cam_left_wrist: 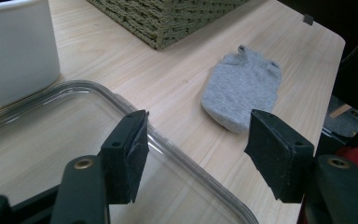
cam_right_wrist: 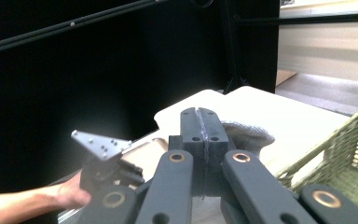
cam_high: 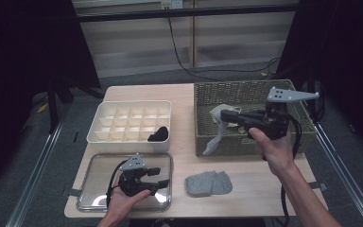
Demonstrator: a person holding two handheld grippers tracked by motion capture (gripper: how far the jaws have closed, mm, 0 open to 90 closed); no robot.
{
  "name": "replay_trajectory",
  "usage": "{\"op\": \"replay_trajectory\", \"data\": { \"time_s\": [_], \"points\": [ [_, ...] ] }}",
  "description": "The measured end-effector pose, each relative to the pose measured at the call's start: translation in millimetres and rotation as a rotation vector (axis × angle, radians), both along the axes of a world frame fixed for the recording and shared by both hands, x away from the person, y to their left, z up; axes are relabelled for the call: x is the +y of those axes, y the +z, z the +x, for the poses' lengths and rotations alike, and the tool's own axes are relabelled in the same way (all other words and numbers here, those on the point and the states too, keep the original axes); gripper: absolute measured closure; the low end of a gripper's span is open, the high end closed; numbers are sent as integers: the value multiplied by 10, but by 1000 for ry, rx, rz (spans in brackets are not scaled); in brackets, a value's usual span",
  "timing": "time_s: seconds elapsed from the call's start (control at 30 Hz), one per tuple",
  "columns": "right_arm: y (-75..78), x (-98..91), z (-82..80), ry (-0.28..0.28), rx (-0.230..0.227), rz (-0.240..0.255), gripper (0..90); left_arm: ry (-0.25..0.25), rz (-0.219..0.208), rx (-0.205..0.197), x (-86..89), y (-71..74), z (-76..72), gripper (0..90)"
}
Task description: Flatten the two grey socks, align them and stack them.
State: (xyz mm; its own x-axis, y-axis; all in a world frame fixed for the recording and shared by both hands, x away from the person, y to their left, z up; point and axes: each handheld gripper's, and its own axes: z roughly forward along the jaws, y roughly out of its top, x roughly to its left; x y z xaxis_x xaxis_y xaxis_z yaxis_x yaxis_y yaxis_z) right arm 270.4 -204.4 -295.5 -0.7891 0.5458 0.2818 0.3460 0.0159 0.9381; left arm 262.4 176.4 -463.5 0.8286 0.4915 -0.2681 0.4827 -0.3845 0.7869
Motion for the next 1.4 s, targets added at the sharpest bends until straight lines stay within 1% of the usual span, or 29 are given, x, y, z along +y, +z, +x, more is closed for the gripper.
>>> {"op": "replay_trajectory", "data": {
  "time_s": [0.07,0.1,0.13,0.17,0.2,0.3,0.33,0.37,0.4,0.5,0.63,0.73,0.83,0.9,1.03,1.07,1.1,1.13,1.2,1.27,1.3,1.4],
  "points": [
    [-71,32,-34,2,13,-1,900,-6,-1,2,-7,3,-5,407],
    [-111,46,-45,6,17,-1,900,-23,-10,0,-19,4,-18,419],
    [-152,56,-55,5,25,0,900,-33,-12,-2,-24,6,-24,425],
    [-194,65,-62,7,29,6,900,-45,-12,-3,-27,7,-28,452],
    [-235,71,-69,7,36,11,900,-48,-11,-1,-34,8,-32,467],
    [-353,103,-88,9,55,4,900,-58,-19,3,-53,5,-34,502],
    [-385,112,-95,11,61,3,900,-59,-19,5,-57,4,-32,507],
    [-385,112,-95,11,61,3,900,-59,-19,5,-57,4,-32,511],
    [-443,130,-108,15,71,-2,900,-60,-19,5,-66,1,-24,517],
    [-534,155,-112,20,84,3,900,-58,-30,9,-97,-3,3,518],
    [-692,233,-97,36,110,-9,900,-68,-24,14,-134,-14,21,526],
    [-809,284,-73,45,132,1,900,-72,-17,18,-155,-30,31,540],
    [-905,342,-52,48,142,3,900,-57,-5,13,-158,-34,38,565],
    [-963,388,-39,55,150,0,900,-51,-8,15,-166,-43,50,574],
    [-1029,474,-30,67,160,-9,900,-56,-8,12,-179,-47,57,606],
    [-1038,489,-28,72,162,-9,900,-65,-9,16,-193,-52,63,614],
    [-1050,499,-28,73,163,-7,900,-69,-13,18,-203,-57,67,632],
    [-1067,507,-31,74,165,0,900,-69,-8,19,-215,-62,73,646],
    [-1117,517,-42,77,172,-1,900,-77,-3,26,-248,-75,84,667],
    [-1173,512,-60,79,187,-10,900,-86,-1,23,-286,-85,95,689],
    [-1200,504,-68,78,187,-16,900,-93,-2,27,-308,-88,97,694],
    [-1272,457,-103,73,205,-23,900,-101,12,29,-394,-104,102,724]
  ]
}}
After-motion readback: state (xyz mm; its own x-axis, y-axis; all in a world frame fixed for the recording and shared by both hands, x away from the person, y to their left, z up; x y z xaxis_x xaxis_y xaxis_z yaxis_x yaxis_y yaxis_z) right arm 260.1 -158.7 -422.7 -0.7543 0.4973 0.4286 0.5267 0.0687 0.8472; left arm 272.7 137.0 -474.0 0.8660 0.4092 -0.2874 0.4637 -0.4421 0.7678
